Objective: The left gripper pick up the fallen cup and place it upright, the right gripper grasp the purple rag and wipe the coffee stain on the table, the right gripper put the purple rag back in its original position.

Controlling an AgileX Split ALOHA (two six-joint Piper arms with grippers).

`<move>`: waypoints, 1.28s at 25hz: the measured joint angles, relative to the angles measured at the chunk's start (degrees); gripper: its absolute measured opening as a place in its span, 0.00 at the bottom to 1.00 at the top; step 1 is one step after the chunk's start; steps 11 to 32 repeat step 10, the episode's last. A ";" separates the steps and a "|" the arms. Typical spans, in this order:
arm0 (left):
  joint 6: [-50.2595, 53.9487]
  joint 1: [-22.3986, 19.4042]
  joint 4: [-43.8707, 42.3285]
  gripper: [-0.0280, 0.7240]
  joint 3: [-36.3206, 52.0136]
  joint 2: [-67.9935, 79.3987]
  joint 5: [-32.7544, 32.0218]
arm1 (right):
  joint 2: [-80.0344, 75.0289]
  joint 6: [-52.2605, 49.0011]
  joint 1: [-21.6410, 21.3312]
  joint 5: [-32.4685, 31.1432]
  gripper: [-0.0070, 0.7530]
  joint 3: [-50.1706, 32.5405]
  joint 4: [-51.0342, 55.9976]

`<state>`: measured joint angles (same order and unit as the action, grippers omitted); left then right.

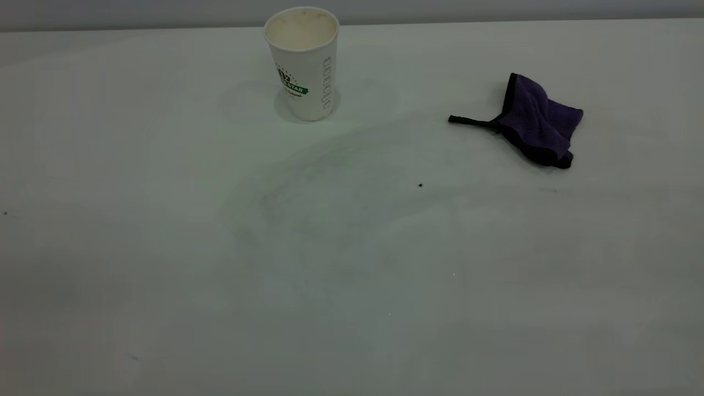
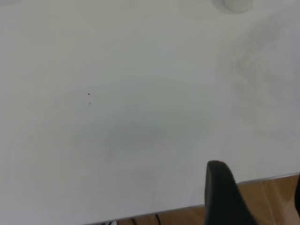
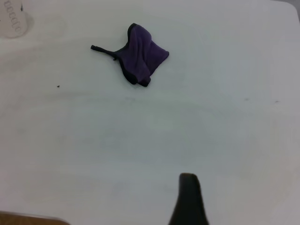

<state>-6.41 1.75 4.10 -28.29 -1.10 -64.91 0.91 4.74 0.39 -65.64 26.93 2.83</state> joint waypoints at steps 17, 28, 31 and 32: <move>-0.04 0.00 0.00 0.61 0.00 0.00 0.00 | 0.00 -0.04 0.00 0.00 0.55 0.00 -0.17; -0.04 0.00 0.00 0.61 0.00 0.00 0.00 | 0.00 -0.04 0.00 0.00 0.55 0.00 -0.17; -0.04 0.00 0.00 0.61 0.00 0.00 0.00 | 0.00 -0.04 0.00 0.00 0.55 0.00 -0.17; -0.04 0.00 0.00 0.61 0.00 0.00 0.00 | 0.00 -0.04 0.00 0.00 0.55 0.00 -0.17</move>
